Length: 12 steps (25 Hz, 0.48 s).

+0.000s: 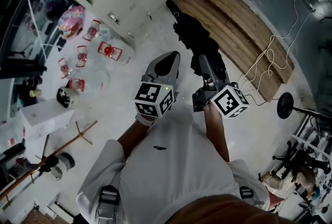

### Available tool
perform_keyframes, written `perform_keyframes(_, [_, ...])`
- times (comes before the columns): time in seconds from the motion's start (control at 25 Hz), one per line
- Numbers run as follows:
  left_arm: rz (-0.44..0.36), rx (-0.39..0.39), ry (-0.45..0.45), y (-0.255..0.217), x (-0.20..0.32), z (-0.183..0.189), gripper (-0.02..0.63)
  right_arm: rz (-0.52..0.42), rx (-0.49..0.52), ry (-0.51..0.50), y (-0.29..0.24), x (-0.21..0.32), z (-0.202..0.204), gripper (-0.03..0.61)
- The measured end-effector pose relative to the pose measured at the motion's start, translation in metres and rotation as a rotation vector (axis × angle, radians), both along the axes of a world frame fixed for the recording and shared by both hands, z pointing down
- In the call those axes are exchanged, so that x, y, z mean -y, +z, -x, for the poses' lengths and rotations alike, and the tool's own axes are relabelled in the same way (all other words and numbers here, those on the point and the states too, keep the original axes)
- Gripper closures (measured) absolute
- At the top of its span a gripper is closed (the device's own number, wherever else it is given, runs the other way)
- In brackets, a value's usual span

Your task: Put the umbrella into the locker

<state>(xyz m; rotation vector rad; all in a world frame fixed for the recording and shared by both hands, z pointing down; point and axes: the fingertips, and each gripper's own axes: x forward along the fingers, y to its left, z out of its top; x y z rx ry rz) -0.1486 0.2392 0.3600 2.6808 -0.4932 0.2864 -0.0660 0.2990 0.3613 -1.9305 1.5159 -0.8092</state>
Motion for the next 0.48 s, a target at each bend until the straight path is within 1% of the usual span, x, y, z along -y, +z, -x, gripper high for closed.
perform_keyframes(0.32, [0.002, -0.014, 0.054, 0.002, 0.064, -0.033, 0.6, 0.001, -0.016, 0.038, 0.0, 0.061, -0.026, 0.325])
perform_keyframes(0.48, [0.003, -0.02, 0.054, 0.002, 0.083, -0.042, 0.6, 0.004, -0.016, 0.05, 0.001, 0.076, -0.037, 0.325])
